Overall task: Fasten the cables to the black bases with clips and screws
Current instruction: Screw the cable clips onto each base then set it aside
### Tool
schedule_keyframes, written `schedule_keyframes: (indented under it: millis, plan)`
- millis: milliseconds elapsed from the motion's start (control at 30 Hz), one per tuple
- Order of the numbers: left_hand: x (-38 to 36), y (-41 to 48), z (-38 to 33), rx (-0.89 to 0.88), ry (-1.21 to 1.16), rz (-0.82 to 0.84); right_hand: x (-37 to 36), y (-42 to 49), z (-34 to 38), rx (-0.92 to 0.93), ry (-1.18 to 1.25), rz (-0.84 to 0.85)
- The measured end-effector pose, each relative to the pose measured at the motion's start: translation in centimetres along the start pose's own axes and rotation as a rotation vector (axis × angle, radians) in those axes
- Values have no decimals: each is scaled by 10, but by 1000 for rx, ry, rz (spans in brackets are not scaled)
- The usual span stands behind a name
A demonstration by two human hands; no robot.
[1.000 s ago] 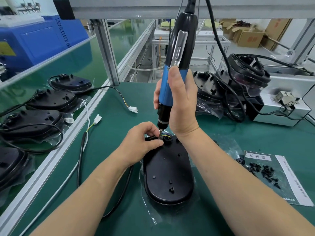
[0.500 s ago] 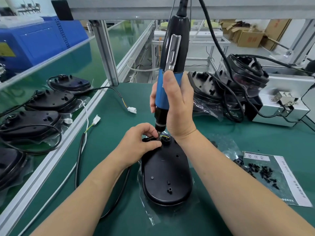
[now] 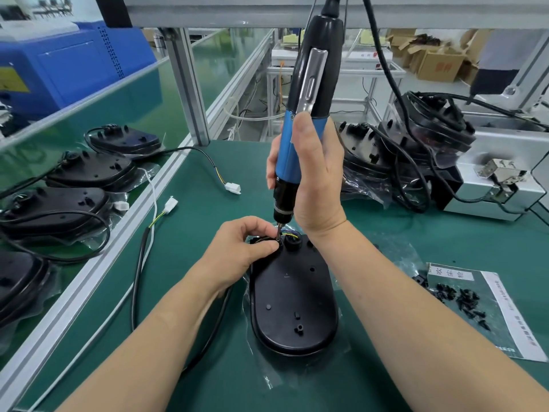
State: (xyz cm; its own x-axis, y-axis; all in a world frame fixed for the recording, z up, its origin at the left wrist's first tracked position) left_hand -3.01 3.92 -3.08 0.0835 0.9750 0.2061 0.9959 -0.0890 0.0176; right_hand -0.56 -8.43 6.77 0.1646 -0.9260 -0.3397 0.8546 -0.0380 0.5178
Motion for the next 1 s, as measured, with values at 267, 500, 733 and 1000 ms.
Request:
schedule_keyframes:
  millis: [267, 500, 733, 1000]
  plan:
    - [-2, 0, 1, -39, -1, -4, 0, -4, 0, 15, 2, 5]
    - [-3, -2, 2, -35, -40, 9, 2, 1, -1, 18, -4, -30]
    - [-3, -2, 4, -45, -65, 8, -1, 1, -2, -11, -38, 18]
    - [-4, 0, 7, -53, -72, 3, -8, 6, -7, -32, -166, 35]
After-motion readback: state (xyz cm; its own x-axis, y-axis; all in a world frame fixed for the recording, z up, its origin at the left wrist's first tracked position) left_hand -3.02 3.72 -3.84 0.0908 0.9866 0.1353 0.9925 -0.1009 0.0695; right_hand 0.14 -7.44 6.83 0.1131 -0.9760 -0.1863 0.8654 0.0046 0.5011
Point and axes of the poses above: each hand's wrist, its own y-axis towards the middle knuckle, its own x-axis out of the back of the hand, z = x × y, the point moved 2 cm from there along y, towards the middle knuckle, and after that the axes turned 2 degrees about -y, right-handed, at the moved point
